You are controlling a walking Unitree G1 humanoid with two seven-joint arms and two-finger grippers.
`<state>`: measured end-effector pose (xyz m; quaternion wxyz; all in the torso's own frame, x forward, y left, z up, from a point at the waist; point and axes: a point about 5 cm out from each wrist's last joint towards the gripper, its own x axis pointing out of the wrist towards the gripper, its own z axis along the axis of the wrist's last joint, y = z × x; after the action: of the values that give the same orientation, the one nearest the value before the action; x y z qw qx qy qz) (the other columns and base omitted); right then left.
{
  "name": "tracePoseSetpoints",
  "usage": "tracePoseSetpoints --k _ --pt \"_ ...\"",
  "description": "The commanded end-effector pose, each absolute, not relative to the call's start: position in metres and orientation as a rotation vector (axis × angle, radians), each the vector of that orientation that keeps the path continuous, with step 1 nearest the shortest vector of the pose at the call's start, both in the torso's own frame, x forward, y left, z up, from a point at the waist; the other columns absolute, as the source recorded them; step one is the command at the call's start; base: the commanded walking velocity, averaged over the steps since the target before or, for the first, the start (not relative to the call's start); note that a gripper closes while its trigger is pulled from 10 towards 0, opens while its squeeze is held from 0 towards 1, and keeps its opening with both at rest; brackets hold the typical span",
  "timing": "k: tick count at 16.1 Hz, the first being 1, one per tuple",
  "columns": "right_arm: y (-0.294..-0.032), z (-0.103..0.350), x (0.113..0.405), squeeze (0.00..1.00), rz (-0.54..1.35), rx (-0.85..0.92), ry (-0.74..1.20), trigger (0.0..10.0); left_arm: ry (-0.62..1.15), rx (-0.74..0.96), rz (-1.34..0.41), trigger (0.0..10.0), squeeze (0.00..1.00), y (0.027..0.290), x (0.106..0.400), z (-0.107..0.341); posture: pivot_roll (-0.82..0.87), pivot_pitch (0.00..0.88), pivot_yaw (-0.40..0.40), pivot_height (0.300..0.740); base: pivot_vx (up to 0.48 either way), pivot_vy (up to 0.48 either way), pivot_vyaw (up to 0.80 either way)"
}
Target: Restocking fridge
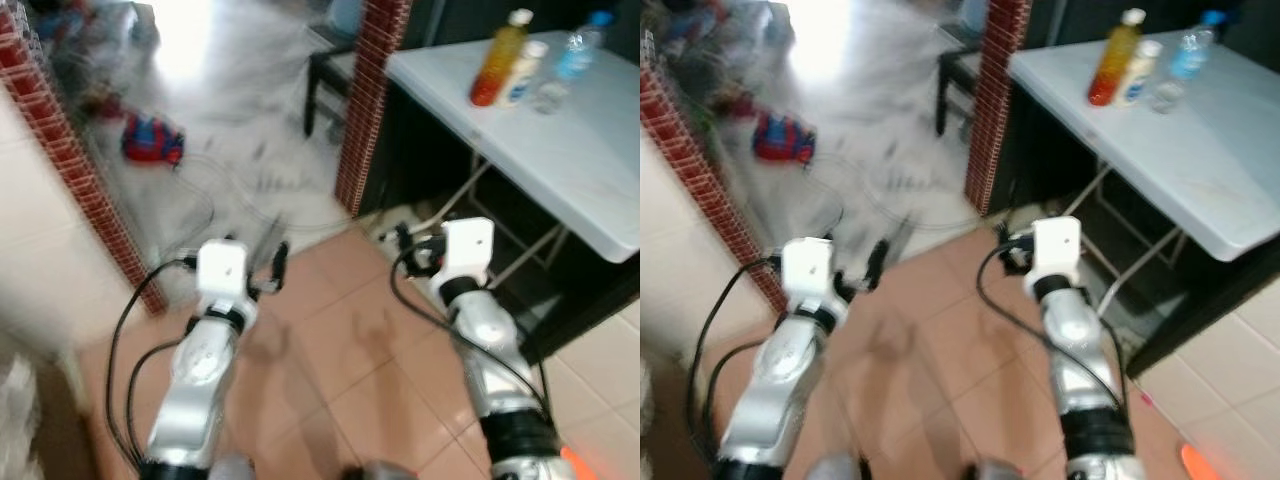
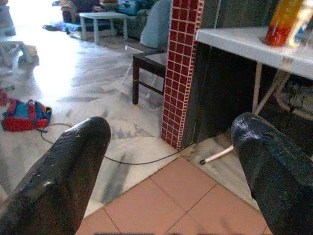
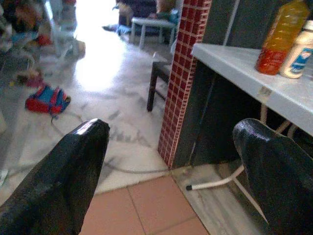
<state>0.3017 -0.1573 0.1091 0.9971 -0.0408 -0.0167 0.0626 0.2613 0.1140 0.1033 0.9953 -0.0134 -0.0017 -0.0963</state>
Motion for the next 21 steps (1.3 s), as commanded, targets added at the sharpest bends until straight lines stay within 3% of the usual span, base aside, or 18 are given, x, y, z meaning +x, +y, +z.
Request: tracePoseSetpoints --k 1,8,14,21 --pt "-0.168 0.108 0.300 0.00 0.081 -0.087 -0.025 10.0 -0.021 -0.037 -0.236 10.0 0.00 0.103 0.262 0.108 0.03 0.091 -0.021 0.740 0.480 0.000 -0.59" --pt "-0.166 0.104 0.295 0.00 0.060 -0.081 -0.020 10.0 -0.007 -0.033 -0.255 10.0 0.00 0.103 0.262 0.106 0.04 0.076 -0.003 0.740 0.476 0.000 -0.68" --pt "-0.165 0.115 0.292 0.00 0.027 -0.123 -0.087 10.0 -0.003 -0.019 -0.251 10.0 0.00 0.109 0.261 0.104 0.04 0.055 0.011 0.740 0.461 0.000 0.00" --pt "-0.185 0.119 0.261 0.00 -0.029 -0.184 -0.097 10.0 0.004 0.042 -0.110 10.0 0.00 0.157 0.232 0.095 0.03 0.024 -0.002 0.740 0.065 0.000 0.00"
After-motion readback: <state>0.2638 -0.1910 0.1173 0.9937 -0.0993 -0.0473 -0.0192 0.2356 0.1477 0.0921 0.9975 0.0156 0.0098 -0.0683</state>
